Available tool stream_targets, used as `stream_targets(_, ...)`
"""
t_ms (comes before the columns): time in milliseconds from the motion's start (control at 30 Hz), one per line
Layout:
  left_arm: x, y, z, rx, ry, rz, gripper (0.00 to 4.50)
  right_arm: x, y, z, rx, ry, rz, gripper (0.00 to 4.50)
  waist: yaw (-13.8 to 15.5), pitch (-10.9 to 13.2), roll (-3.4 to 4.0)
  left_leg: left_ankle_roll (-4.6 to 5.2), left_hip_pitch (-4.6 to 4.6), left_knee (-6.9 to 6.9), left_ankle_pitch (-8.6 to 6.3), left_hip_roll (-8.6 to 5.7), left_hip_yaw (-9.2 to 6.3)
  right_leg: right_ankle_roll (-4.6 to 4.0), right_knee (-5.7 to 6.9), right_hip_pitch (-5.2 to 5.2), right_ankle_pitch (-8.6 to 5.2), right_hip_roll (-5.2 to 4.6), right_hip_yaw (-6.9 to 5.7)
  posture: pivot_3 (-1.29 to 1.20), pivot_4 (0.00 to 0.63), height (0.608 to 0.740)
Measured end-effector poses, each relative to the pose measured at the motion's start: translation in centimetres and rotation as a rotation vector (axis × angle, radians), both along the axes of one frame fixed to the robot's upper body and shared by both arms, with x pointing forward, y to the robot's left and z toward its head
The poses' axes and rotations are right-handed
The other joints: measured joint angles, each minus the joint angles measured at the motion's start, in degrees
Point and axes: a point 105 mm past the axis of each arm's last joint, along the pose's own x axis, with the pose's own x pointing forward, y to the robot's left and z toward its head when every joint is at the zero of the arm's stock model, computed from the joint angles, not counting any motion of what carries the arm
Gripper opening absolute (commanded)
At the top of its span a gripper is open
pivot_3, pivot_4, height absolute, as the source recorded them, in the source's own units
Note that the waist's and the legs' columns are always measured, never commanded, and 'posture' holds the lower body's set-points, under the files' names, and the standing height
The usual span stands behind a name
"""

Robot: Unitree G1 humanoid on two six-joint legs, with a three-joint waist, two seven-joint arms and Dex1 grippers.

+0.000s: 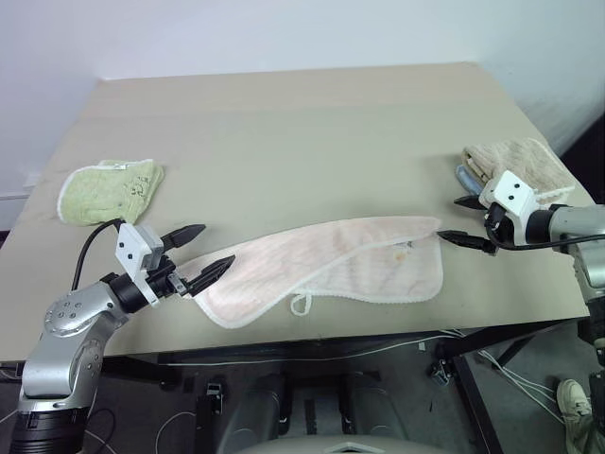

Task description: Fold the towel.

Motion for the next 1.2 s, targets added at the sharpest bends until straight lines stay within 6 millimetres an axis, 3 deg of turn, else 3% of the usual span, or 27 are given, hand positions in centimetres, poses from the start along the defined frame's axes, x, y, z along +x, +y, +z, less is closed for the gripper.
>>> stream_targets(100,0.0,0.0,0.1,0.002,-0.009,0.002,4.5,0.7,0.0,0.0,-0.02,-0.024,-0.002,4.02,-0.01,0.0,0.0,0.0,0.03,0.04,0.0,-0.01,0.0,0.0,0.0,0.06,0.0,0.0,0.0,0.0,0.15,0.74)
stream_targets(333,0.1,0.1,-0.1,0.028,-0.022,0.008,4.5,1.5,-0.4,-3.0,-0.11,0.012,-0.006,4.02,0.02,0.01,0.01,0.0,0.06,0.04,0.0,-0.04,0.0,0.01,0.04,0.06,0.0,0.0,0.0,0.0,0.15,0.74)
stream_targets(800,0.0,0.4,-0.4,0.039,-0.028,0.018,4.5,1.8,-1.1,-2.7,-0.185,-0.001,0.025,4.02,-0.05,0.01,0.02,-0.01,0.12,0.06,0.01,-0.04,0.0,0.02,0.1,0.09,0.01,0.02,0.0,0.0,0.15,0.74)
stream_targets(1000,0.0,0.3,-0.4,0.048,-0.035,0.014,4.5,2.5,0.1,-2.9,-0.171,-0.01,0.043,4.02,-0.17,0.01,0.02,-0.02,0.16,0.07,0.01,-0.04,0.0,0.03,0.13,0.11,0.02,0.04,0.01,0.0,0.15,0.74)
stream_targets(1200,-0.1,0.4,-0.6,0.049,-0.028,0.017,4.5,2.3,0.1,-3.1,-0.195,-0.001,0.057,4.02,-0.08,0.0,0.02,-0.02,0.16,0.1,0.01,-0.05,0.0,0.03,0.13,0.14,0.02,0.03,0.01,0.0,0.15,0.74)
